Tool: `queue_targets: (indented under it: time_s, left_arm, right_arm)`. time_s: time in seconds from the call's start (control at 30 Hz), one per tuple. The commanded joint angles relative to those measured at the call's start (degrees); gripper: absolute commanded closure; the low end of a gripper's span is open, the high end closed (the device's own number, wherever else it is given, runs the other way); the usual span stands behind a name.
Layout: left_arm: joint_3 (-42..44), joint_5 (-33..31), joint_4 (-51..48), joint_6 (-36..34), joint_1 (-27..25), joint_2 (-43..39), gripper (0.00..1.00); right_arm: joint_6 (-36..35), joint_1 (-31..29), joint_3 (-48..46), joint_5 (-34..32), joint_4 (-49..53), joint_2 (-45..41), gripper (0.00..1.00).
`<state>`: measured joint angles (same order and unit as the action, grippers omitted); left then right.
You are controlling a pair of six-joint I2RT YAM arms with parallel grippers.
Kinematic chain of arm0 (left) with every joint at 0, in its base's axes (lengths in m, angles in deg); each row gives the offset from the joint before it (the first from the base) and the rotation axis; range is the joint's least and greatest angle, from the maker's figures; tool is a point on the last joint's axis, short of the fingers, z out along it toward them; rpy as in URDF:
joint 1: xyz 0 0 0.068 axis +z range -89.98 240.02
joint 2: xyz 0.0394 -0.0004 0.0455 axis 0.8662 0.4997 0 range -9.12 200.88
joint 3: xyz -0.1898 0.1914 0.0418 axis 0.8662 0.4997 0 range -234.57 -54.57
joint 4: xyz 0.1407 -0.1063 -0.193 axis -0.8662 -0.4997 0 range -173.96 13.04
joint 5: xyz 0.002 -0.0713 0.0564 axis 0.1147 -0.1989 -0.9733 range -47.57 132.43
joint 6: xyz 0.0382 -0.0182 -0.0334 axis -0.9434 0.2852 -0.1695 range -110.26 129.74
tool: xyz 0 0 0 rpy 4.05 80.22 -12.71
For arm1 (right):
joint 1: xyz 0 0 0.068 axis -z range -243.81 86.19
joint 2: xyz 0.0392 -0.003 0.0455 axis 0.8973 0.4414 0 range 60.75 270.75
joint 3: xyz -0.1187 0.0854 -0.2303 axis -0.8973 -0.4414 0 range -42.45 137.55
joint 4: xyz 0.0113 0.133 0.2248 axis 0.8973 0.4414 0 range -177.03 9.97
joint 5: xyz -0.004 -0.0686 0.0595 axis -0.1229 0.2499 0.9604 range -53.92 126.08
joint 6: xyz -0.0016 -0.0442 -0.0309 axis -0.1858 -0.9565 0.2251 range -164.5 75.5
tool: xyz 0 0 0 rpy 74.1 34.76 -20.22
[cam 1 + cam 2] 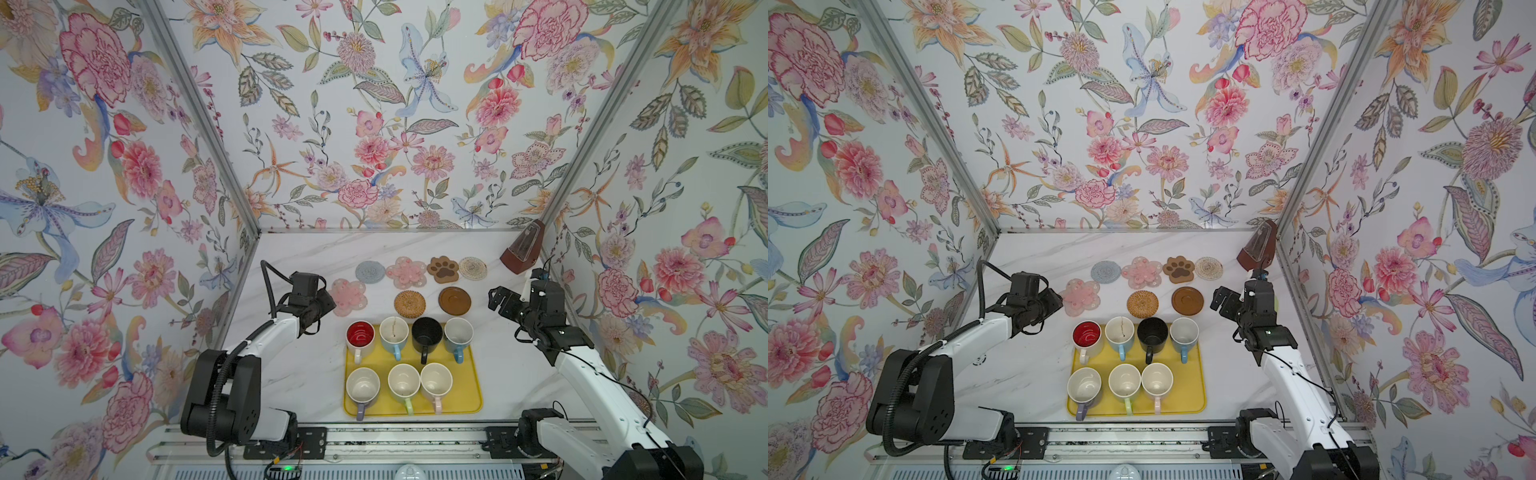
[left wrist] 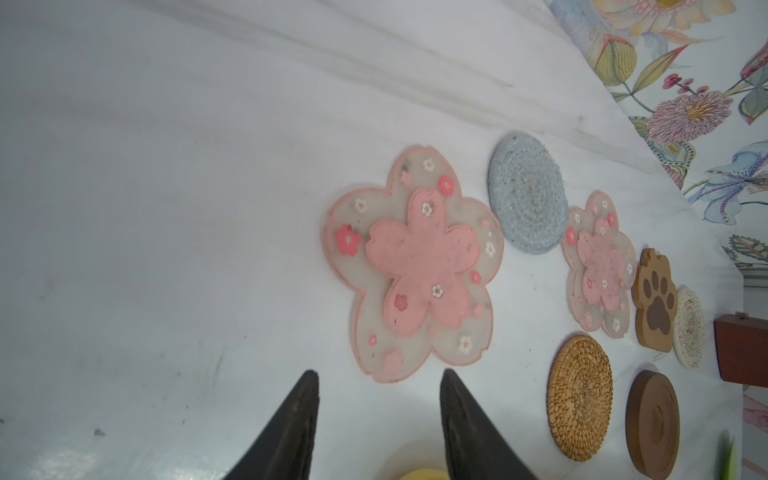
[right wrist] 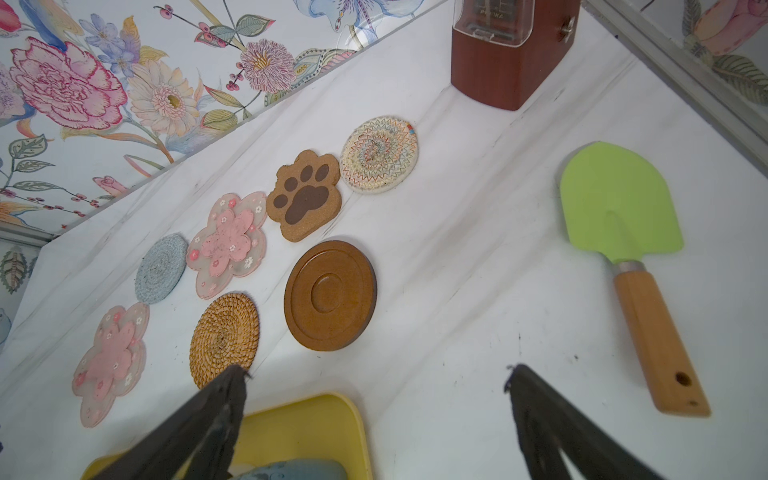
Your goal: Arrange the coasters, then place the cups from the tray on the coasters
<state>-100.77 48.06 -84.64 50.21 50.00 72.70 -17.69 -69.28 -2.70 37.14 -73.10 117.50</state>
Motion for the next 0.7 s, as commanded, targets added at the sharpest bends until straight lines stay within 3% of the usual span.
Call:
queue_targets:
  time_s: [0.0, 0.33, 0.67]
  left_arm:
    - [-3.8, -3.0, -6.0, -7.7, 1.2, 2.4, 0.48]
    - [-12.5, -3.7, -6.0, -12.2, 1.5, 16.3, 0.46]
    - [-16.2, -5.3, -5.9, -12.8, 1.7, 22.3, 0.43]
  right_arm:
    - [-0.9, 0.4, 0.7, -0.5, 0.8, 0.1, 0.01]
    - [-1.7, 1.0, 0.5, -1.0, 2.0, -2.0, 0.01]
    - [-2.2, 1.8, 0.3, -1.1, 2.3, -2.7, 0.01]
